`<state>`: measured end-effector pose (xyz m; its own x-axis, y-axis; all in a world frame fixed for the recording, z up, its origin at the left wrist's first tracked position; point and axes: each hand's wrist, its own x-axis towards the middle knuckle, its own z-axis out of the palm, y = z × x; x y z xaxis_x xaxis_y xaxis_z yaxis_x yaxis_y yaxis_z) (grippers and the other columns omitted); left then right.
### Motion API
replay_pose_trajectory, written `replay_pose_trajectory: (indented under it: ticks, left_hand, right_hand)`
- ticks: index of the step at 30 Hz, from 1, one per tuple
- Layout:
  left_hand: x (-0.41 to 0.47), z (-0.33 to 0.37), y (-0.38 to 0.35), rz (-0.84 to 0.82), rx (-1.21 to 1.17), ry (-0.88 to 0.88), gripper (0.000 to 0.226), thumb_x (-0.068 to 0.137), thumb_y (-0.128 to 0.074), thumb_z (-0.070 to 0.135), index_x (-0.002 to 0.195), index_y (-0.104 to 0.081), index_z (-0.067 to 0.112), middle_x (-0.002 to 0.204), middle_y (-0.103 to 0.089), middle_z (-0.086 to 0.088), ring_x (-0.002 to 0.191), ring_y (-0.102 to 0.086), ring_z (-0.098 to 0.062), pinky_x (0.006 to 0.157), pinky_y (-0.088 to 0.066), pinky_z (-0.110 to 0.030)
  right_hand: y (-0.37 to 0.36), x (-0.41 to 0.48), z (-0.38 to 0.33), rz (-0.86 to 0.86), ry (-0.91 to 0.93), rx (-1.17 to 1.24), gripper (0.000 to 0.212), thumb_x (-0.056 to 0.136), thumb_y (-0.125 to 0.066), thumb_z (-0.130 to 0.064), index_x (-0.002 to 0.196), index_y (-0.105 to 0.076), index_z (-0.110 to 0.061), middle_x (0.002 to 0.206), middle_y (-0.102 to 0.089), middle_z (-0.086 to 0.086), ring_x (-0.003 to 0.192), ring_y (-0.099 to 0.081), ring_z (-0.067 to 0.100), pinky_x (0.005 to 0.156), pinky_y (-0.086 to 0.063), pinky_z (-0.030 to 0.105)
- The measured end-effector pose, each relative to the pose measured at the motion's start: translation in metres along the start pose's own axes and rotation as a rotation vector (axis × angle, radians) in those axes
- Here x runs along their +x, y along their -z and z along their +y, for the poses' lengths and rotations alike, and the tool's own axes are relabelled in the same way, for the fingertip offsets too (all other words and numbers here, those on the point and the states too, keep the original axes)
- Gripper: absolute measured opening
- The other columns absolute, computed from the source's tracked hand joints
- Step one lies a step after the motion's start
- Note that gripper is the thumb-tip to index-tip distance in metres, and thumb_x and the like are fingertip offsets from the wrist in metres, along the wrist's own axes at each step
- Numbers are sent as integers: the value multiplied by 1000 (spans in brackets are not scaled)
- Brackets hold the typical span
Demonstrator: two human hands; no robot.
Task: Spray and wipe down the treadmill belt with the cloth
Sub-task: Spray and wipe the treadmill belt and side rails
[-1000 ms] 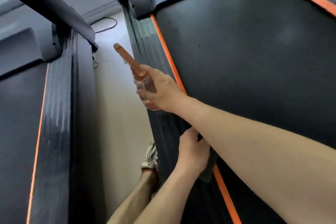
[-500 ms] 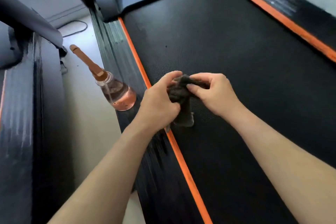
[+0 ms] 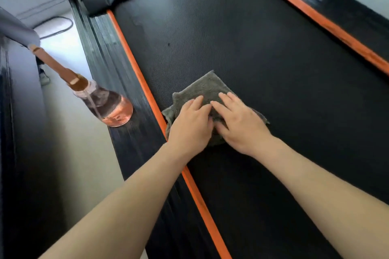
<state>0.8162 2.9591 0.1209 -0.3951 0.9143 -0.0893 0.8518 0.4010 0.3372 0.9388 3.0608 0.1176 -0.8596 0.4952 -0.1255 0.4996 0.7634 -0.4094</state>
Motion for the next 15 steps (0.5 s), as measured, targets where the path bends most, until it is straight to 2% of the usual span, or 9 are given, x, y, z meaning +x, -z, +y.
replay_pose_trajectory:
  ticks: [2,3,4,6,8,11,13,15]
  left_hand:
    - [9,-10,-18,-32,51,29,51,102,-33,28,147,-41,5,157,-27,-25,148,-20,-38,123,-16,-43]
    - [8,-15,-27,-71,86,66,56,103,-31,32,152,-31,6,160,-20,-25,150,-14,-37,123,-15,-44]
    - [3,-19,-36,-96,126,100,59,103,-29,35,154,-26,6,161,-17,-23,150,-14,-38,122,-17,-47]
    - [-19,-18,-48,-98,200,106,63,100,-24,40,154,-29,6,159,-24,-23,147,-23,-40,116,-29,-52]
    - [-42,-5,-53,-58,216,65,63,97,-29,41,149,-40,7,153,-37,-22,141,-37,-42,108,-39,-53]
    - [-82,24,-63,-77,221,-24,63,92,-38,43,143,-49,8,148,-47,-16,136,-45,-37,103,-45,-51]
    - [-109,45,-73,-138,208,-119,66,87,-40,45,141,-53,10,148,-49,-13,135,-48,-33,102,-49,-50]
    - [-130,61,-78,-244,215,-191,67,82,-42,47,138,-58,14,147,-50,-10,134,-50,-30,98,-51,-48]
  right_hand:
    - [-17,10,1,-103,-18,-46,63,104,-38,-41,158,-17,-15,167,-8,7,154,-4,24,123,-15,45]
    - [-25,13,3,-133,-48,-99,65,105,-32,-44,159,-10,-17,167,-2,6,154,1,24,125,-10,44]
    - [-31,13,4,-153,-69,-161,64,106,-27,-46,159,-4,-18,167,4,6,154,6,24,124,-5,43]
    - [-40,0,1,-161,-82,-216,61,107,-21,-44,159,-1,-21,167,9,6,153,11,27,123,-1,42]
    - [-45,-23,-1,-155,-80,-210,58,107,-26,-38,159,-8,-22,167,3,8,153,6,31,122,-7,45]
    - [-53,-78,2,-115,-101,-213,59,94,-50,-27,151,-40,-16,159,-32,15,147,-27,39,112,-34,51]
    - [-55,-124,9,-88,-134,-213,58,87,-44,-28,142,-53,-12,150,-46,16,139,-43,39,102,-46,51]
    - [-58,-167,13,-87,-152,-211,56,90,-35,-32,137,-60,-10,147,-50,16,134,-48,39,100,-49,51]
